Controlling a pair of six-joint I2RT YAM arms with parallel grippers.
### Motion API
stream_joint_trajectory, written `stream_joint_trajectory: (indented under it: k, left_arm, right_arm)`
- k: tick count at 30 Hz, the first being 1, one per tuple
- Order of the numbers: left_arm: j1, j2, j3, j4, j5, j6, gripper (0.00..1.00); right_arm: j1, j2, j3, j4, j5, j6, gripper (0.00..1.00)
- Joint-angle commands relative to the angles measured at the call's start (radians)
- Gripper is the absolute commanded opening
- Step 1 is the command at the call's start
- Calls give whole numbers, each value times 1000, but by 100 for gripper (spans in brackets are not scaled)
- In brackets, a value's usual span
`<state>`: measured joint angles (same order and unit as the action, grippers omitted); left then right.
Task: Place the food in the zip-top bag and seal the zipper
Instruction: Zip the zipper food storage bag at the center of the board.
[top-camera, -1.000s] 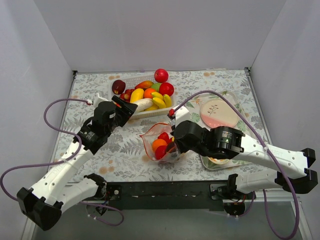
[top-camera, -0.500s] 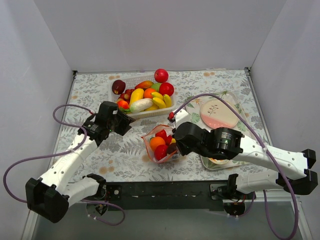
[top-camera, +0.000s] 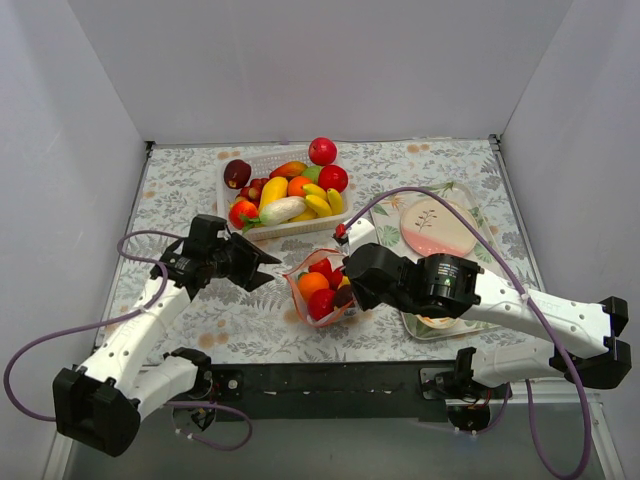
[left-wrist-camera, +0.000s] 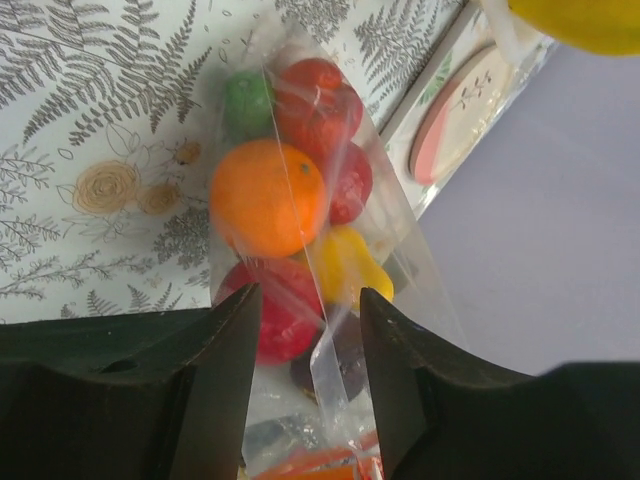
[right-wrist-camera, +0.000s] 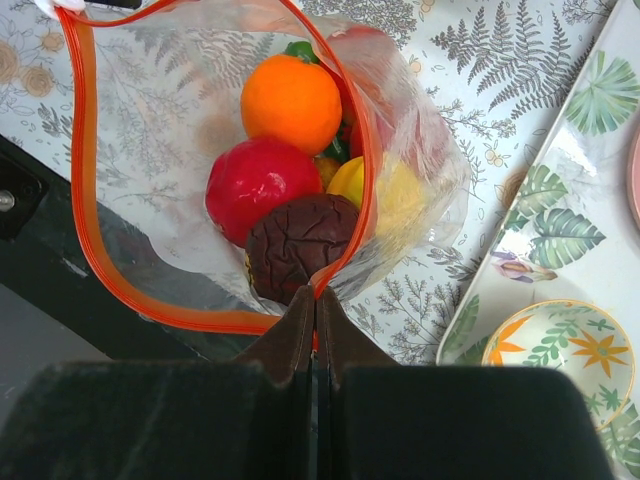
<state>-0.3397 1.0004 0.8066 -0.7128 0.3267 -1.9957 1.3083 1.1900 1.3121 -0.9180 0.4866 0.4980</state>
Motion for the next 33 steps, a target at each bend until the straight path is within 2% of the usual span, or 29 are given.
stream_joint_trajectory:
  k: [1, 10, 28, 30, 33]
  left_arm:
    - [4, -78, 14, -2, 100, -244, 46]
    - [-2, -85, 49, -48, 112, -271, 49]
    - [-90, -63, 63, 39, 110, -344, 44]
    - [-97, -52, 65, 41, 104, -341, 40]
    - [-97, -54, 48, 70, 101, -345, 26]
  right_arm:
    - [-4, -13, 15, 13, 7, 13, 1]
    - [-4, -13, 10, 15, 9, 22, 1]
    - [-4, 13, 6, 13, 6, 40, 1]
    - [-4, 13, 6, 11, 7, 43, 1]
    - [-4, 5, 1, -1, 12, 50, 1]
